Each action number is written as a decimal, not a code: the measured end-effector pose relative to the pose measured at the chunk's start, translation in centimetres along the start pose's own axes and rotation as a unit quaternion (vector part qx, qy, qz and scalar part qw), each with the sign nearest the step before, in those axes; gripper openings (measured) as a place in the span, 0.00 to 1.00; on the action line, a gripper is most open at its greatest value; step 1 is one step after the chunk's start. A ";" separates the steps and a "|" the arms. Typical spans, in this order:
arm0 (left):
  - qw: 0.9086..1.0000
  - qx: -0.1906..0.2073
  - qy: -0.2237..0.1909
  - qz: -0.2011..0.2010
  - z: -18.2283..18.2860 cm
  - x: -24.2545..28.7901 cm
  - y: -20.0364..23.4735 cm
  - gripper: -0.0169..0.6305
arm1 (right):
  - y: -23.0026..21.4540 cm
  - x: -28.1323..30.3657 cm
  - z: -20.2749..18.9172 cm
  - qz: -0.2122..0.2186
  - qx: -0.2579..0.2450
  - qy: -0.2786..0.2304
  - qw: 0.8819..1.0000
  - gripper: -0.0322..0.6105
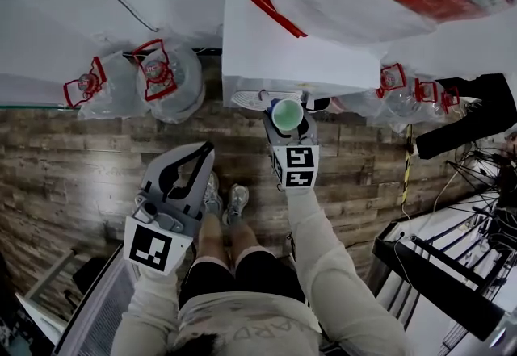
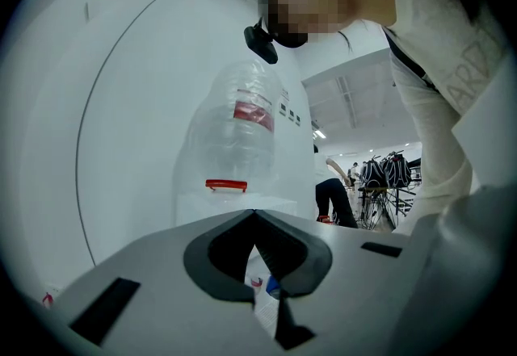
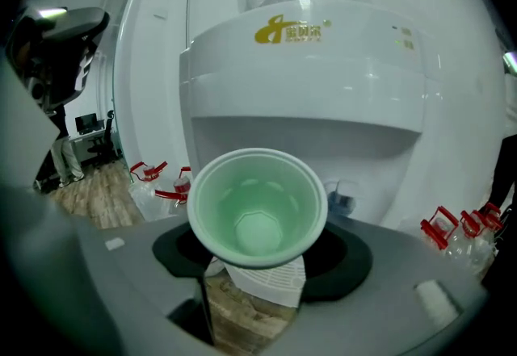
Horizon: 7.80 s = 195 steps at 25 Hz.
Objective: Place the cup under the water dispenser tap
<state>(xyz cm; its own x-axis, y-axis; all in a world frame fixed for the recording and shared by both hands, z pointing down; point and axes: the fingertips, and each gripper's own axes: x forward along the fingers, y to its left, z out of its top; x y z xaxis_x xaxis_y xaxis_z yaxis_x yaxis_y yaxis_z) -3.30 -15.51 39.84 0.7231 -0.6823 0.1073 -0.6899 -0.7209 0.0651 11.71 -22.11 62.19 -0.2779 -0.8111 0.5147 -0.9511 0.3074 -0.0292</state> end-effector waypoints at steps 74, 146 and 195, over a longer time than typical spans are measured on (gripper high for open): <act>0.998 -0.007 0.044 0.050 -8.8 -1.1 2.3 0.03 | -2.4 12.2 -14.5 0.005 0.045 0.105 0.993 0.56; 0.999 0.027 -0.045 0.004 10.3 -9.0 -7.2 0.03 | 4.8 -27.7 12.2 -0.008 -0.003 -0.152 0.988 0.06; 0.992 0.064 -0.106 -0.003 17.6 -11.5 -9.2 0.03 | 7.5 -37.5 23.3 -0.018 -0.063 -0.276 0.959 0.06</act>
<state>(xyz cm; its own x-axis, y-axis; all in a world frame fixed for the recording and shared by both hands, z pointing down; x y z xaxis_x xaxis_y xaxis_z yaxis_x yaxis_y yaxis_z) -4.74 -3.17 20.53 0.7271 -0.6784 -0.1049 -0.6857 -0.7251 -0.0637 11.89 -1.00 22.72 -0.3074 -0.9514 -0.0188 -0.9472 0.3041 0.1014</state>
